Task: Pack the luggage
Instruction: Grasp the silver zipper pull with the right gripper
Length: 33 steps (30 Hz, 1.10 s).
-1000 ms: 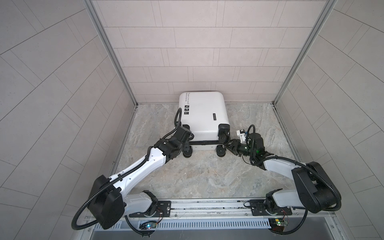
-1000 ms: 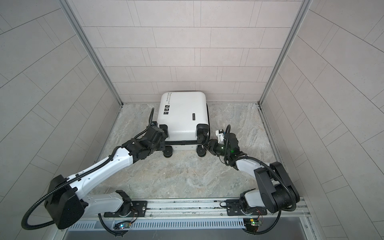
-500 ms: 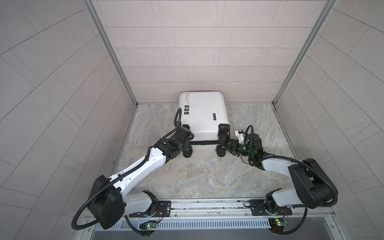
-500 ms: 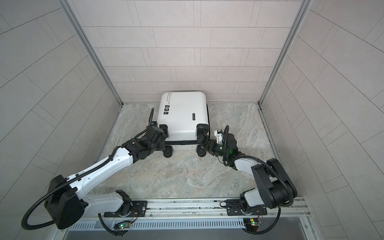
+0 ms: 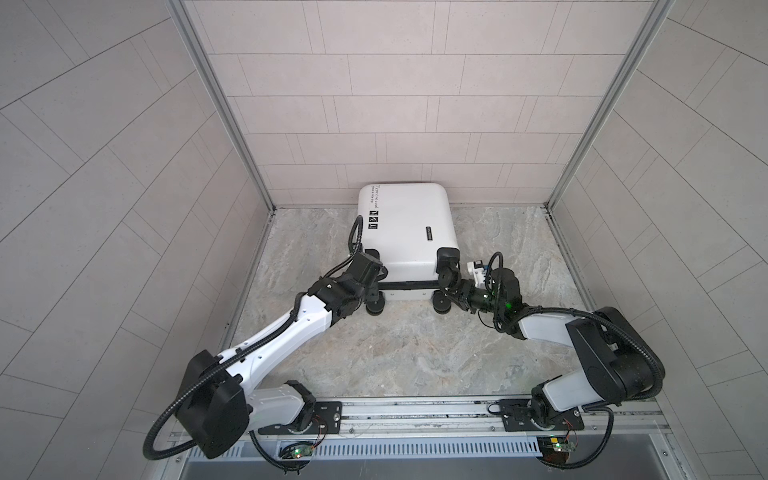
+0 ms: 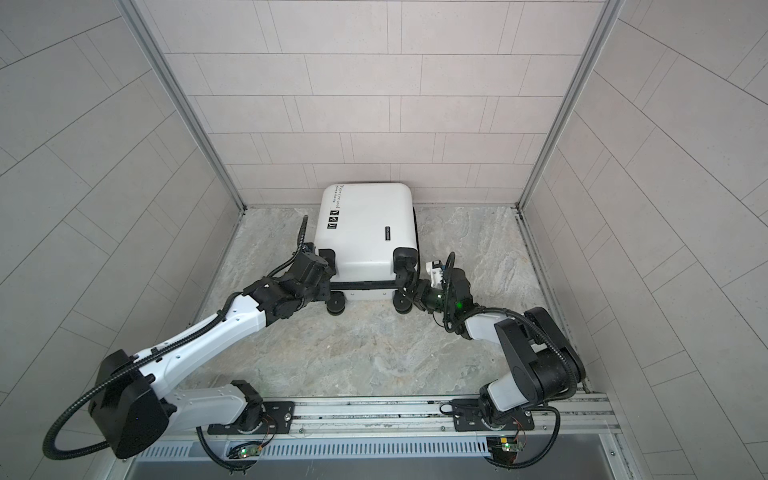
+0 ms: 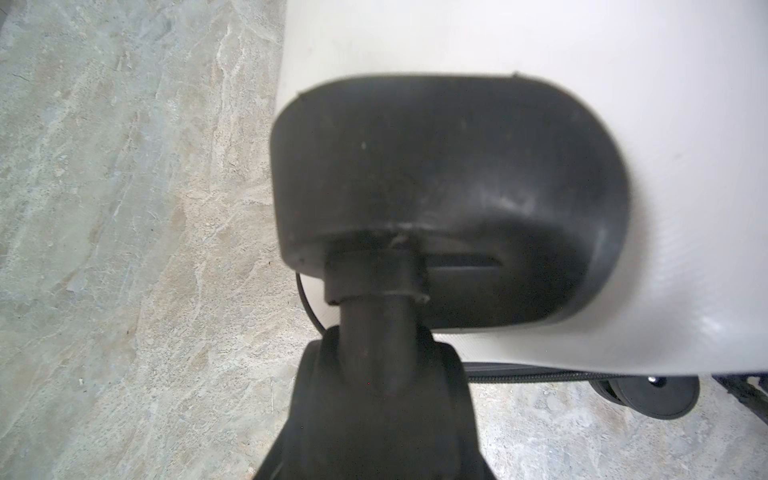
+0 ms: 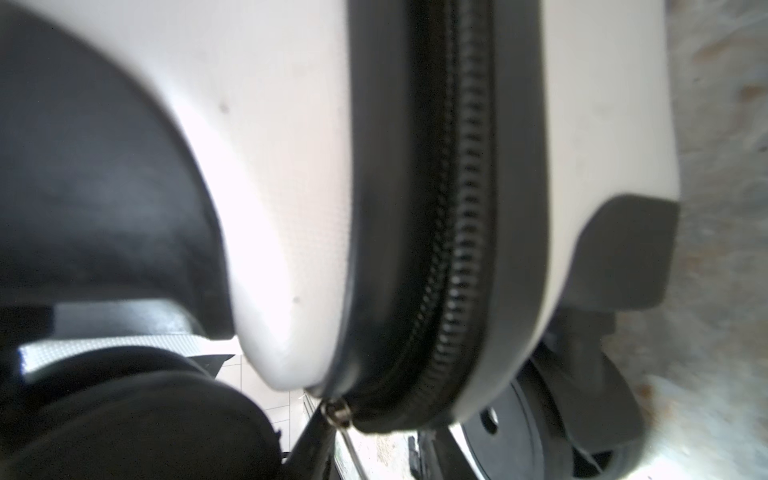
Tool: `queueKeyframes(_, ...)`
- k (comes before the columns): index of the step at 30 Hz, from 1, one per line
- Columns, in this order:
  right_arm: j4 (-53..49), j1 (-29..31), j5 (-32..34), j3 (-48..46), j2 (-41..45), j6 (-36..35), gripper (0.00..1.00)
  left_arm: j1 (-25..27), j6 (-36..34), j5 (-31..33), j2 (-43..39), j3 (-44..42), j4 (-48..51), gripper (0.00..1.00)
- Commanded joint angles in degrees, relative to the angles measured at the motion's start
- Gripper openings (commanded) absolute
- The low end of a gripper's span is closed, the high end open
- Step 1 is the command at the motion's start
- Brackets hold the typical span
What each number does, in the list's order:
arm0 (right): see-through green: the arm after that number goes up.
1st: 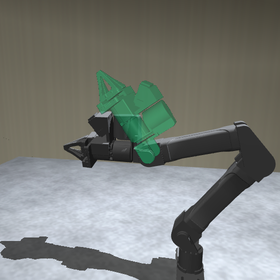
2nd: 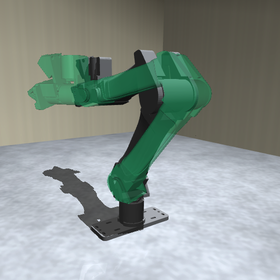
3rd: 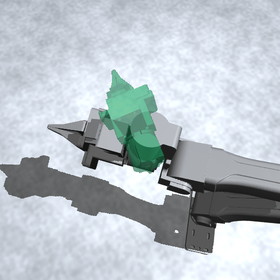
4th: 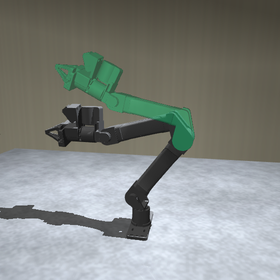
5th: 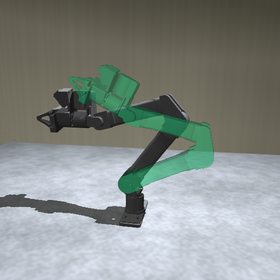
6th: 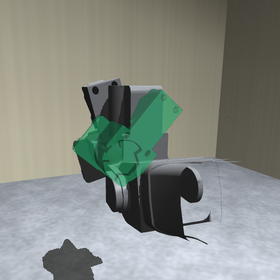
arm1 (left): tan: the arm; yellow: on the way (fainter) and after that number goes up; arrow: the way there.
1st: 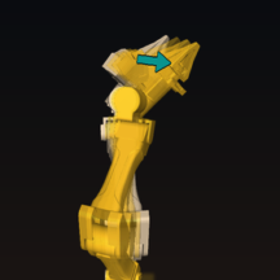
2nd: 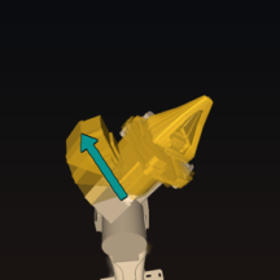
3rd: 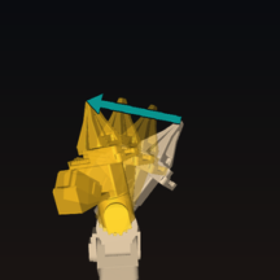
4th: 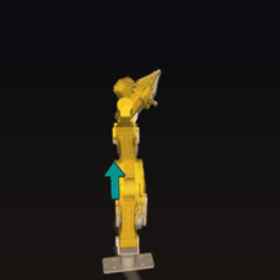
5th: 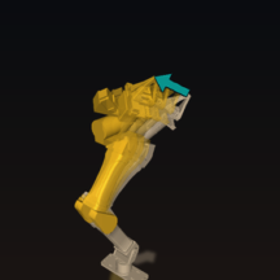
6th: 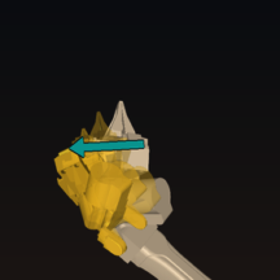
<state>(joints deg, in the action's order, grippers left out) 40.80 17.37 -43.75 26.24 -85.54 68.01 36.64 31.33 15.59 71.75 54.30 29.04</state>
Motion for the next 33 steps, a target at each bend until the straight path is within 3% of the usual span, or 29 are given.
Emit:
queueKeyframes(1,4.91,0.44,0.32,-0.14,-0.77,2.14,0.33,0.07,-0.76,-1.02,-1.48,1.49,1.65,0.0)
queueKeyframes(12,0.5,0.47,1.58,-0.14,2.55,0.4,0.2,0.09,-0.6,-1.02,-1.6,1.33,1.64,0.0)
queueKeyframes(17,-4.06,0.27,2.5,0.03,3.97,-1.66,0.0,0.1,-0.66,-0.49,-1.95,1.34,1.72,0.0)
queueKeyframes(21,-10.51,-0.94,3.19,0.5,5.6,-4.89,0.0,0.07,-0.57,0.63,-2.26,1.4,2.19,0.0)
queueKeyframes(26,-26.17,-3.46,6.14,2.95,8.25,-13.31,0.0,-0.04,-0.66,2.83,-2.55,1.96,3.56,0.0)
queueKeyframes(33,-34.94,-4.75,8.32,6.49,8.11,-18.55,0.0,-0.13,-1.17,5.88,-4.14,2.07,4.9,0.0)
